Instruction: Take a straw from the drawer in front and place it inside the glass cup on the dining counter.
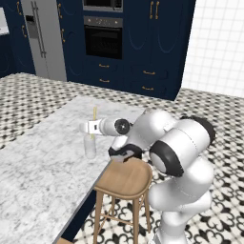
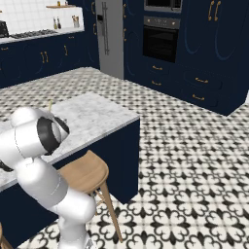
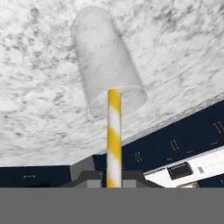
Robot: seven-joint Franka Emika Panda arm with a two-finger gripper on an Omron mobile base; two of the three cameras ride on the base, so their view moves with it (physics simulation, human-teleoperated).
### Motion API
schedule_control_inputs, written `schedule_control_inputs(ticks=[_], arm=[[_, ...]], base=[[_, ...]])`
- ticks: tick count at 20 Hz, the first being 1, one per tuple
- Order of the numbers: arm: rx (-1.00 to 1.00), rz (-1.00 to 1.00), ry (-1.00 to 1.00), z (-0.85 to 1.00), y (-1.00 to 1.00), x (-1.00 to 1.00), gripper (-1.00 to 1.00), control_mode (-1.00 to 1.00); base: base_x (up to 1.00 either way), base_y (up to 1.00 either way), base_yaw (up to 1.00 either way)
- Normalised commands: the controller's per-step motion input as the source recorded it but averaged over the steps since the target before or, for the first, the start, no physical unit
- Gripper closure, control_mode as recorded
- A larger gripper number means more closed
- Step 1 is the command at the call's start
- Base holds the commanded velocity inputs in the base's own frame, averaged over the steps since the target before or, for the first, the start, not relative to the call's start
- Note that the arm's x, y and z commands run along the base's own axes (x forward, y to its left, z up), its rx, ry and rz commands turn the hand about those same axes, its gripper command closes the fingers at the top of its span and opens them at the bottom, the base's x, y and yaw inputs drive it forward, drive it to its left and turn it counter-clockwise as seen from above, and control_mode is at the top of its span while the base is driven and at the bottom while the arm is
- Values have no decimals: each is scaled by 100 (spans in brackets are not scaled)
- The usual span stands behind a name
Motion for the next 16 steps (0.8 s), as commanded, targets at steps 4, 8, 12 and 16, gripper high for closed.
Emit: schedule_control_inputs(ticks=[4, 8, 12, 16], arm=[[-6, 0, 0, -52, 27, 26, 100, -100], [-11, 0, 0, -55, 44, 23, 100, -100], [-3, 0, -1, -30, 19, 4, 100, -100], [0, 0, -6, -41, -2, -10, 100, -100]], base=[[0, 0, 0], [0, 0, 0], [0, 0, 0], [0, 0, 0]])
